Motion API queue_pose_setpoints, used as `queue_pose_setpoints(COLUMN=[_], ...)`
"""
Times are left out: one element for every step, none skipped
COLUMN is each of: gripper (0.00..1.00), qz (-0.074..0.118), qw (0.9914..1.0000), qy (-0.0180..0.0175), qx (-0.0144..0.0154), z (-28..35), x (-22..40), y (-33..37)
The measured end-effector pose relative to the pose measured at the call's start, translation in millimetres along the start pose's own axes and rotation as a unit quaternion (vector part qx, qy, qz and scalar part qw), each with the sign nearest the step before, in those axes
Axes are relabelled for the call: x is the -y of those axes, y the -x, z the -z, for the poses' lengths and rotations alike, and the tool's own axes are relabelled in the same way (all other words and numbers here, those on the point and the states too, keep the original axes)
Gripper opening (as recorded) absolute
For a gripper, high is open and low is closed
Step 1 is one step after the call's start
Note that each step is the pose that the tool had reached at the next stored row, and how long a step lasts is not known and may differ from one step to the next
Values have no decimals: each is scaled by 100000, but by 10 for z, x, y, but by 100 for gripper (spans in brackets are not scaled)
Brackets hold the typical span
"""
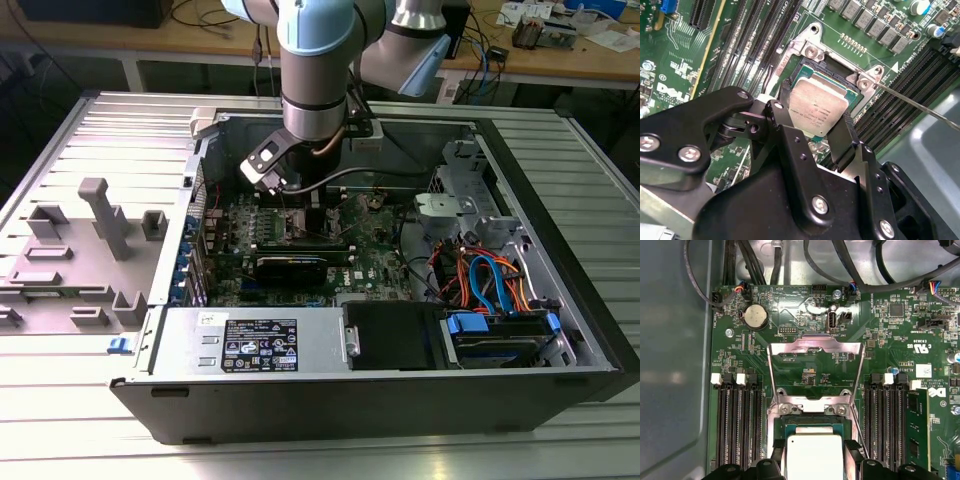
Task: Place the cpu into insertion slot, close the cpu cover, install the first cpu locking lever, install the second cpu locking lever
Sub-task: 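Place the cpu into insertion slot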
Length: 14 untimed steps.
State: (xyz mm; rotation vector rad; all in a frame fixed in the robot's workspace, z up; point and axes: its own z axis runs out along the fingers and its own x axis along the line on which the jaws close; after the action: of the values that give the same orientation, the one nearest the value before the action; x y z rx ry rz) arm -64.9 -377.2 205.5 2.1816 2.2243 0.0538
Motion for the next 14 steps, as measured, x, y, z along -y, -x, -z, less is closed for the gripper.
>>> queue_pose_setpoints(gripper=[54,54,54,54,54,54,54,54,54,54,54,54,54,54], qz=[104,105,-106,-136,-192,-354,-544,-629,-740,-902,-1032,-1164,-1172,-1172], qw=[100000,100000,100000,100000,100000,99999,99999,99998,99997,99996,99995,99993,99993,99993], qy=[-1,-3,-5,0,1,-5,-7,0,1,3,2,0,-1,-8], qx=[-3,-4,13,3,8,31,38,32,34,37,49,61,62,73], z=[-17,-24,-35,-40,-44,-48,-49,-51,-53,-56,-58,-61,-64,-71], x=[1,1,1,1,1,1,1,0,-3,-5,-6,-6,-7,-7], y=[0,0,0,0,0,1,1,0,0,0,1,1,1,1])
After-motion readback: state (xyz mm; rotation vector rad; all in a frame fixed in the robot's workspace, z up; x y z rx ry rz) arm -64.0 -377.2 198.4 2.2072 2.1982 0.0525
